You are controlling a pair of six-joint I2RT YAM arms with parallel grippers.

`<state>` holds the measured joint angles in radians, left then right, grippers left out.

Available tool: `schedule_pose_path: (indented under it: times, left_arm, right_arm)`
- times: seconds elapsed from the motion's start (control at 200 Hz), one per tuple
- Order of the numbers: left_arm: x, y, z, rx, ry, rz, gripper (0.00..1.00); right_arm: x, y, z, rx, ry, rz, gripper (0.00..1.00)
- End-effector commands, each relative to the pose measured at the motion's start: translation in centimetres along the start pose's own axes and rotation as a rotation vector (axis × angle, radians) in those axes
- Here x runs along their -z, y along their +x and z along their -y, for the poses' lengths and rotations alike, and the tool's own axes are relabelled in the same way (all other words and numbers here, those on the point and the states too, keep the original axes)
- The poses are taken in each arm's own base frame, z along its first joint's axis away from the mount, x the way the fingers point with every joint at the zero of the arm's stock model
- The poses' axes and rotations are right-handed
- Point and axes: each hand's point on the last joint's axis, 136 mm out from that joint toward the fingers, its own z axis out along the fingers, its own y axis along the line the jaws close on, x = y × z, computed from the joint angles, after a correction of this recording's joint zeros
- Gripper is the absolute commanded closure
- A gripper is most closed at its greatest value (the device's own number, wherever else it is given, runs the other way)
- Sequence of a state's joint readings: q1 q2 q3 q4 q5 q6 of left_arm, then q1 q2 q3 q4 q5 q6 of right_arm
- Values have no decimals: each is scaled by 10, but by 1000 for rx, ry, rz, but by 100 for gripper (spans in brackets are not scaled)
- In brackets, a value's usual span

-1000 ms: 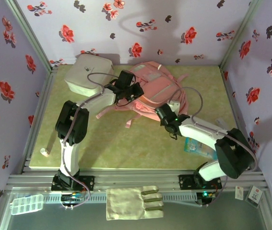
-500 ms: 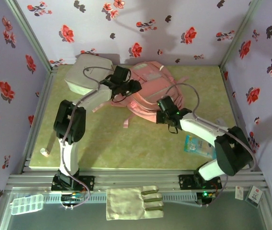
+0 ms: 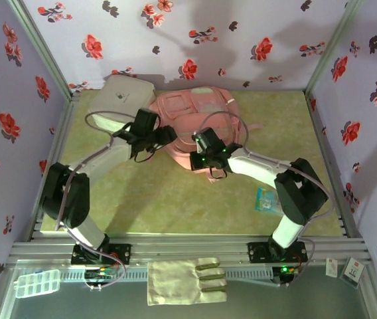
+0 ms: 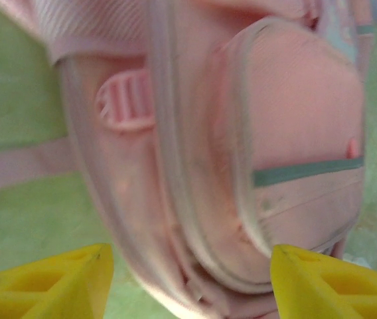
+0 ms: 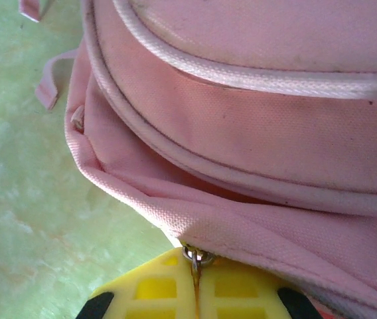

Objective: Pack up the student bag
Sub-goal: Zip the student bag at the center of the table.

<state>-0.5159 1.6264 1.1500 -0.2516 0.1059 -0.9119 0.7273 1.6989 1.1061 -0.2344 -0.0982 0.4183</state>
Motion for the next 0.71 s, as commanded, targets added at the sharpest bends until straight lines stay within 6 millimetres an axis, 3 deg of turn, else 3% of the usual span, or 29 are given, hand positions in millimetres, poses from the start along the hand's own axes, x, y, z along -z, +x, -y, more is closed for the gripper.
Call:
schedule_pose_path:
  times: [0.0,0.16,0.355,0.495,0.7]
  left_arm:
    - [3,-4,-1,128,62,55,35]
    - [-12,15,-2,293,179,14,36]
    - [-30,28,2,369,236,-33,40]
    - [-37,32,4,396,260,-42,47]
    - [-43,42,-12,415,185,-59,62]
  right_arm:
    - [2,-26,-32,19,-103,71,96]
    - [-1,-23,-36,22,-112,57,96]
    - [-3,-21,-35,16,-108,49,96]
    - [-3,-21,-34,11,-100,51,96]
    - [-4,-19,-27,2,-68,50,96]
